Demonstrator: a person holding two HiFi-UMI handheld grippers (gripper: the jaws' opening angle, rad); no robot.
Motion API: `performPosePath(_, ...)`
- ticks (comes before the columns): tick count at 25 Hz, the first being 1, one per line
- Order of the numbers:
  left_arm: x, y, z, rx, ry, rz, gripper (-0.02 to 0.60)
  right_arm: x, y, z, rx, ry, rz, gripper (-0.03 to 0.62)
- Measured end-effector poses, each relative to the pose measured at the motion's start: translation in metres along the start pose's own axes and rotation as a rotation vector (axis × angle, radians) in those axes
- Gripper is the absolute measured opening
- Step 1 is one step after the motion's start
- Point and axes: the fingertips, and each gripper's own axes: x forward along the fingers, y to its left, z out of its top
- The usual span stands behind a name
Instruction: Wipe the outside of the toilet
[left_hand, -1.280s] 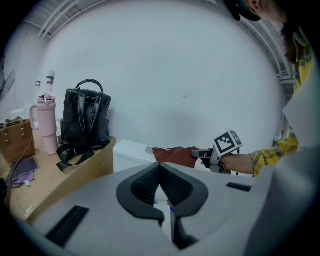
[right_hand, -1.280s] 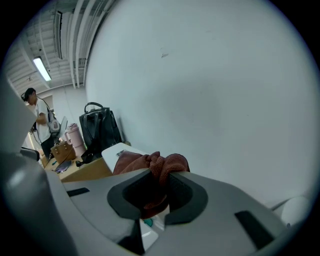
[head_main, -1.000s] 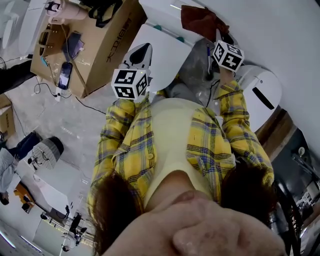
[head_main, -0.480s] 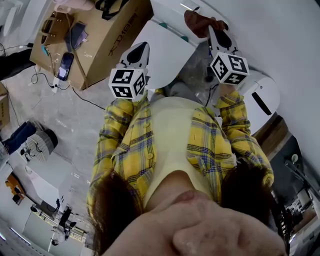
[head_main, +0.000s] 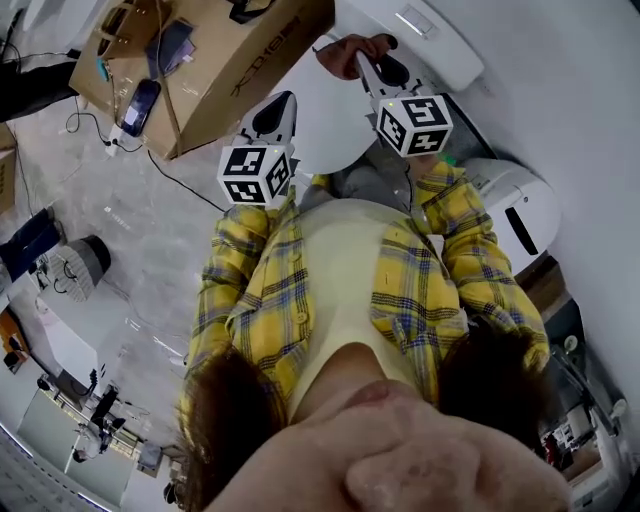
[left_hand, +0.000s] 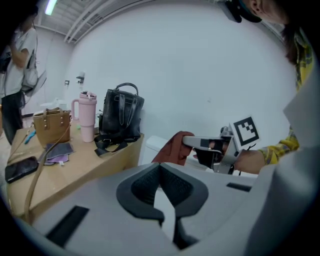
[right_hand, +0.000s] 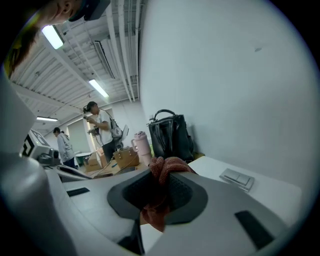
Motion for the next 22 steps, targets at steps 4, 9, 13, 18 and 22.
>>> performPosePath(4, -0.004, 0.011, -0.009, -0.024, 0.014, 0.033, 0.008, 0.045, -0.002, -0.029, -0.031, 0.057, 0.001, 0.077)
performPosePath(9, -0.007, 0.022, -0.020, -0.052, 0.032, 0.074, 0.008, 0.101, -0.015, -0.060, -0.072, 0.131, -0.031, 0.077)
performPosePath(13, -0.004, 0.028, -0.025, -0.068, 0.042, 0.086, 0.008, 0.131, -0.032, -0.063, -0.082, 0.148, -0.077, 0.076)
performPosePath(18, 0.001, 0.033, -0.027, -0.089, 0.051, 0.087, 0.008, 0.144, -0.054, -0.066, -0.078, 0.168, -0.154, 0.076)
performPosePath(22, 0.008, 0.034, -0.027, -0.084, 0.057, 0.077, 0.008, 0.139, -0.067, -0.072, -0.061, 0.184, -0.203, 0.077)
